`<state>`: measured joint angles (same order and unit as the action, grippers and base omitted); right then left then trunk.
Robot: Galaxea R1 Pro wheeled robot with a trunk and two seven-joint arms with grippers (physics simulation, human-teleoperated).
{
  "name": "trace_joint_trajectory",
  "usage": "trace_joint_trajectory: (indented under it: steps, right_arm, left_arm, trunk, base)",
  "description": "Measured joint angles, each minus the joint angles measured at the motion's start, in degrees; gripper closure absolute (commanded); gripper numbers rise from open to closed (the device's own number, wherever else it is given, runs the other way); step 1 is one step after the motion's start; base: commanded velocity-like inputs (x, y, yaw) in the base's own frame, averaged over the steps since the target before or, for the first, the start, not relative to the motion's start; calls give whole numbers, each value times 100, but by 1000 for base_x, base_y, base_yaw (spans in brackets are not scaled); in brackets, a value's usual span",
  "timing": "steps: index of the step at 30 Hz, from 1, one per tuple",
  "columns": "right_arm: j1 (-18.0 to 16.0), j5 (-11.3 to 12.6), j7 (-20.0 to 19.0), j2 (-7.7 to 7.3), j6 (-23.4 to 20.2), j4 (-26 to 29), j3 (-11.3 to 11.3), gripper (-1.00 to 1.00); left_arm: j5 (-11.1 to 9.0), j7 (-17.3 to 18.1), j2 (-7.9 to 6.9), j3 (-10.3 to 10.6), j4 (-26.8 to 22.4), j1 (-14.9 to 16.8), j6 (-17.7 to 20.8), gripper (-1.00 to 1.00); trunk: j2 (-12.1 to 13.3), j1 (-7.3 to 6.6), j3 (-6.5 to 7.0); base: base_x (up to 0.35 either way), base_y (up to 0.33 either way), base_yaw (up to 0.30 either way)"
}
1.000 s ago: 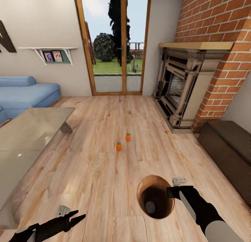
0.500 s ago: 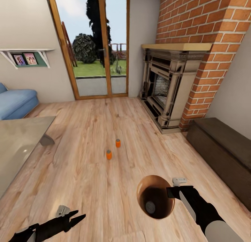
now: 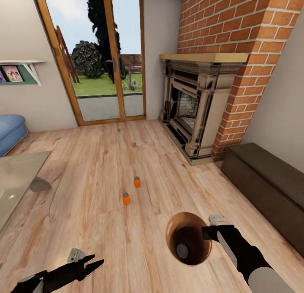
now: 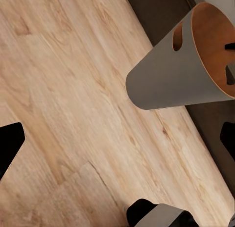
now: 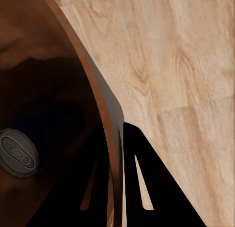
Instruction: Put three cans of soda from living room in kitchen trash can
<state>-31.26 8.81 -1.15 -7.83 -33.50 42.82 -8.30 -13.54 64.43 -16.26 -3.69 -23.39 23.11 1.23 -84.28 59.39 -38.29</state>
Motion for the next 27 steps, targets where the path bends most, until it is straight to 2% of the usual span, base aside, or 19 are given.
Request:
trace_joint_trajectory:
  steps: [9, 27]
  right_arm:
    - [0, 21, 0, 0, 0, 0, -2, 100]
    - [0, 10, 1, 0, 0, 1, -1, 100]
  left_arm:
    - [0, 0, 0, 2, 0, 0, 0, -100]
    - [0, -9, 0, 9, -8, 0, 0, -100]
  trunk:
    - [0, 0, 0]
    - [0, 0, 0]
  base:
    - [336, 106, -2]
    - [346, 8, 0]
